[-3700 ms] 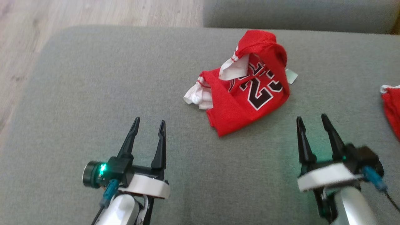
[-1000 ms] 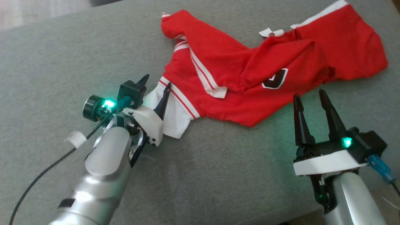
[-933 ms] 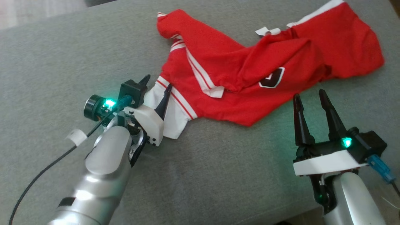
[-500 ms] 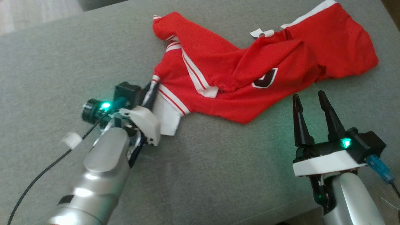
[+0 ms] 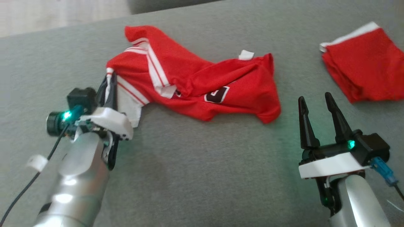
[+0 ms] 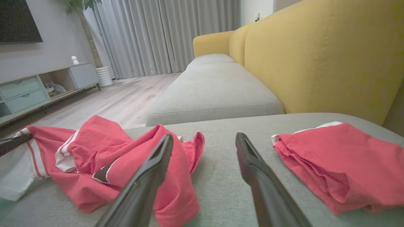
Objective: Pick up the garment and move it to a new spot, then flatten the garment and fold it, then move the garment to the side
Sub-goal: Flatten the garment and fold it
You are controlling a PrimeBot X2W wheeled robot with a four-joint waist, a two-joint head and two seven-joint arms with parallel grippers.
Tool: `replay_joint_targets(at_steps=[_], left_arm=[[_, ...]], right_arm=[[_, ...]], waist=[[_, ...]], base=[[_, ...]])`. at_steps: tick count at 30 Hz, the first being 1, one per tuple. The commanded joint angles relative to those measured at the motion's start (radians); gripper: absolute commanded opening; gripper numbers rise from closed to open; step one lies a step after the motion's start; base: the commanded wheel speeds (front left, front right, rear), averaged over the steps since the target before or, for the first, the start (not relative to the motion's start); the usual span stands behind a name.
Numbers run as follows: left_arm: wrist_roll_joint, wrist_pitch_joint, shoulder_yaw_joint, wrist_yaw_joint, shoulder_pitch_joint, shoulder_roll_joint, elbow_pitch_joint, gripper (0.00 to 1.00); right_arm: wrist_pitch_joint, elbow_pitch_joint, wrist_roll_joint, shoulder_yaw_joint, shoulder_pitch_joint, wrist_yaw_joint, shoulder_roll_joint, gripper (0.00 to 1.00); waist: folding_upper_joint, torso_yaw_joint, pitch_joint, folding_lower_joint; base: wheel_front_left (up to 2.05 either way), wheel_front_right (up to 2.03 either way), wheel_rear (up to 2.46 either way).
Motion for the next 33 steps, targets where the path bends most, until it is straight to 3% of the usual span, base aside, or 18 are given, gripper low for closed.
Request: replay_joint_targets(at_steps=[1,9,10,11,12,24,28,33], left_arm=[[-0.015,-0.021,0.048,0.013,0.015,0.047,-0.029,0.0],[-0.03,-0.028,0.066,0.024,0.107,0.043,-0.06,0.0],[-0.03,-0.028,0.063,0.023,0.118,0.038,-0.064,0.16],[-0.029,-0.029,0.061,0.023,0.127,0.034,-0.069,0.65],[-0.028,-0.029,0.06,0.026,0.134,0.031,-0.075,1.0],[0.024,-0.029,0.06,0.05,0.236,-0.029,-0.341,1.0],[0.038,-0.03,0.036,0.055,0.277,-0.055,-0.411,1.0],[0.031,-0.03,-0.012,0.054,0.306,-0.075,-0.437,1.0]], right_arm=[[-0.011,-0.027,-0.009,0.016,-0.011,-0.001,-0.002,1.0],[-0.011,-0.013,-0.022,0.016,0.009,-0.001,-0.002,1.0],[-0.011,-0.009,-0.023,0.015,0.01,-0.001,-0.002,1.0],[-0.011,-0.006,-0.024,0.014,0.011,-0.001,-0.002,1.0],[-0.011,-0.003,-0.025,0.014,0.01,-0.001,-0.003,1.0],[-0.011,-0.006,-0.037,0.101,-0.042,-0.001,-0.072,1.0],[0.015,0.016,-0.043,0.201,-0.11,-0.001,-0.111,1.0],[0.116,0.132,-0.022,0.399,-0.262,-0.001,-0.183,1.0]], waist=[[0.0,0.059,-0.028,0.0],[0.0,0.147,-0.053,0.0],[0.0,0.157,-0.055,0.0],[0.0,0.165,-0.057,0.0],[0.0,0.172,-0.059,0.0],[0.0,0.296,-0.068,0.0],[0.0,0.359,-0.047,0.0],[0.0,0.444,0.001,0.0]], base=[[0.0,0.0,0.0],[0.0,0.0,0.0],[0.0,0.0,0.0],[0.0,0.0,0.0],[0.0,0.0,0.0],[0.0,0.0,0.0],[0.0,0.0,0.0],[0.0,0.0,0.0]])
